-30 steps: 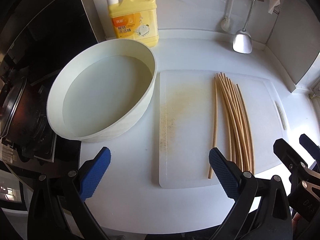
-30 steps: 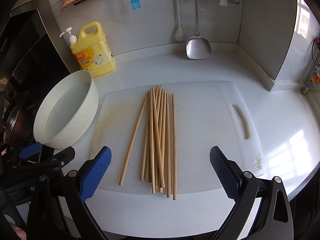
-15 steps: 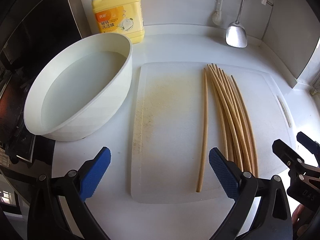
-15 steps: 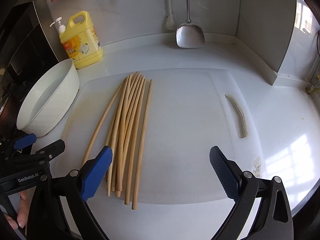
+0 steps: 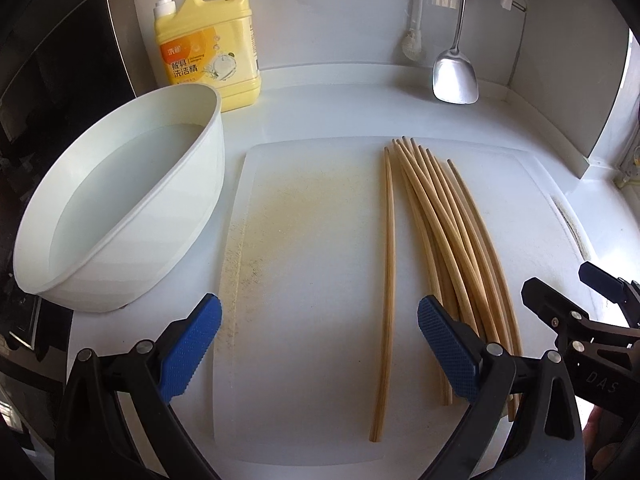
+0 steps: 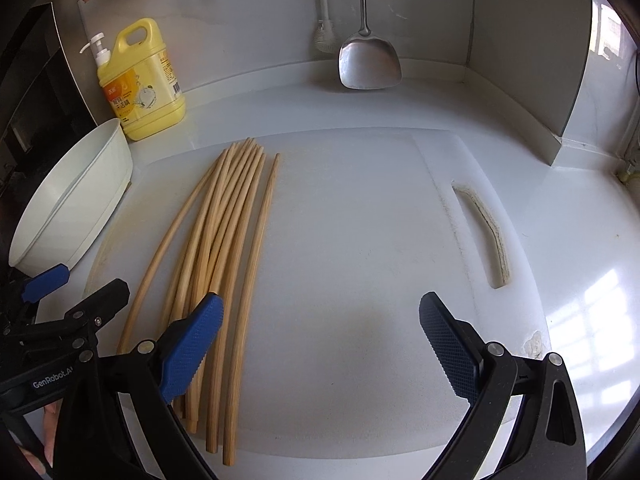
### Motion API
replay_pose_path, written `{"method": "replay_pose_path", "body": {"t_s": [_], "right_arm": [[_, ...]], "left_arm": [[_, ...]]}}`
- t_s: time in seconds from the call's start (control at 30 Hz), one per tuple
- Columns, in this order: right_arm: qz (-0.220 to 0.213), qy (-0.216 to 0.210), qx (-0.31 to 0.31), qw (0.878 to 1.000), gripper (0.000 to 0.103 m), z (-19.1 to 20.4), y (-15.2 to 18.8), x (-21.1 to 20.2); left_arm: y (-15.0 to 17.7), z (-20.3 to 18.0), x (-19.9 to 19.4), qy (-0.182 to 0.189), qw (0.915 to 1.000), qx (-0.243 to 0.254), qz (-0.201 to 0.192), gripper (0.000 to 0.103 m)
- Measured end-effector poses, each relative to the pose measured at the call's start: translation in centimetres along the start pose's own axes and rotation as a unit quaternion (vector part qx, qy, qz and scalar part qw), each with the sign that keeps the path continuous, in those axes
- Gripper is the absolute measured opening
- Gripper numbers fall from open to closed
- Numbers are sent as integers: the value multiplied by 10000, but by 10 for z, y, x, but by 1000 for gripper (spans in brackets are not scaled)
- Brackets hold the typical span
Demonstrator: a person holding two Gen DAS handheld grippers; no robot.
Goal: Organize utensils
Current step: 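Close the left tool on one wooden chopstick while the right tool grasps another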
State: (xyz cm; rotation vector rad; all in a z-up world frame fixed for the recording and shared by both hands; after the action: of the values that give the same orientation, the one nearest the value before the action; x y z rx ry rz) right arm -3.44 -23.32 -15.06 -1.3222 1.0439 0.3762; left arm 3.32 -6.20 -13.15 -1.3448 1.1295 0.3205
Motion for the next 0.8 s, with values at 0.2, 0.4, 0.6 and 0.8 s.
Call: {"method": "replay_pose_path", "body": {"t_s": [0.2, 0.4, 0.6, 0.8], "right_arm": [[-27, 212, -8, 9998, 94, 6, -2, 10], [-32, 408, -136, 9991, 94, 12, -3, 12], [-21, 629, -353, 9974, 94, 18, -2, 15], [-200, 897, -458, 9947, 94, 7, -5, 16]], "left_arm": [[4, 2, 6, 70, 10000, -24, -44, 97], [5, 2, 8, 105, 9999, 14, -74, 97], [6, 3, 11, 88, 9999, -9, -74, 97], [4, 4, 16, 20, 10000, -30, -78, 97]]}}
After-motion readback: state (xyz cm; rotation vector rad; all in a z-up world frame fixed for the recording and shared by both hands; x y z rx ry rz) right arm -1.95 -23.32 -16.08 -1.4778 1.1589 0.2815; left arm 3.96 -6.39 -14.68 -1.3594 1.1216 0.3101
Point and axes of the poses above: each gripper's, at about its wrist camera, not at the fingertips, and x roughly the way its jaws point, z to its left, y to its underside, the point moved 4 cm from there along x, roughly the way its jaws point, and after that the axes turned 14 degrees about y, right-handed, at the moved point
